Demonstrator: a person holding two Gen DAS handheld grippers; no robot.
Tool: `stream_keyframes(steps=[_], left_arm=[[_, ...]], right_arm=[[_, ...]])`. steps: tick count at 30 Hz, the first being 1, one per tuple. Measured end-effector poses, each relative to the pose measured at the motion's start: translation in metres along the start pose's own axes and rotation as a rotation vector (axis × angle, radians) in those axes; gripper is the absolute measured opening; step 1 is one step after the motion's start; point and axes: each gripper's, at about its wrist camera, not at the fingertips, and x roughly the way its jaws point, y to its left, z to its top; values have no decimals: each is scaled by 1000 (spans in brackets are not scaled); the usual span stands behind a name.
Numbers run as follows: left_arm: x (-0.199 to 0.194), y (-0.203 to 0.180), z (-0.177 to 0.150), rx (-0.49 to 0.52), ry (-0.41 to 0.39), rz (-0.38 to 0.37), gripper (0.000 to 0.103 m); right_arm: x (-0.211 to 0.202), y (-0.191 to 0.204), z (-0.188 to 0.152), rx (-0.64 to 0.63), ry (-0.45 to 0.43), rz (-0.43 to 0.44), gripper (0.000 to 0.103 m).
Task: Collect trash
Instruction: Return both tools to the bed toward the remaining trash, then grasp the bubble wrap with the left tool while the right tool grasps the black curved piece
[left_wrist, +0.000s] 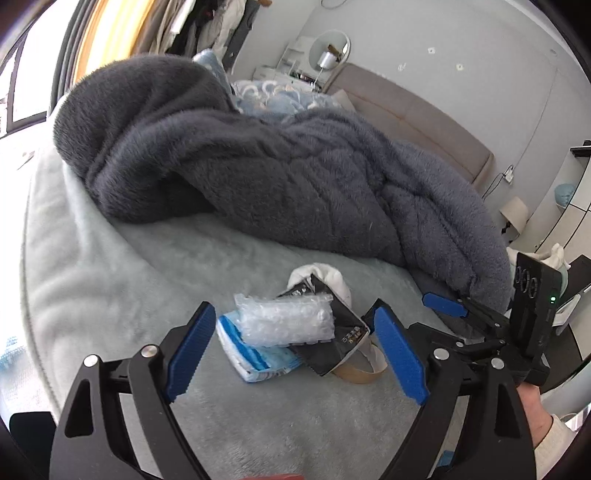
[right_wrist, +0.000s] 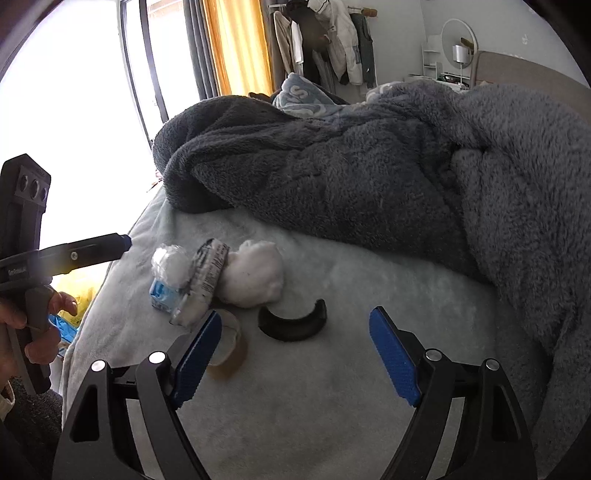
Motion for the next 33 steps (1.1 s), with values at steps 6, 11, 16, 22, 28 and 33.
stream_keyframes(steps=[6, 11, 16, 22, 28, 33], left_arm=[[30, 0, -4, -25, 86, 15, 82], [42, -1, -4, -32, 95, 22, 72], [44, 1, -3, -60, 76, 11, 66], [38, -3, 0, -48, 37, 6, 64], [23, -5, 1, -35, -17, -12, 64], [10, -6, 1, -7, -47, -2, 64]], right_arm=[[8, -6, -7, -13, 26, 0, 83], [15, -12, -15, -19, 52, -4, 83], [21, -15, -21, -23, 69, -9, 83], [29, -10, -19, -21, 87, -19, 83], [37, -7, -15, -12, 106, -13, 83], [45, 2, -10, -34, 115, -32, 76]])
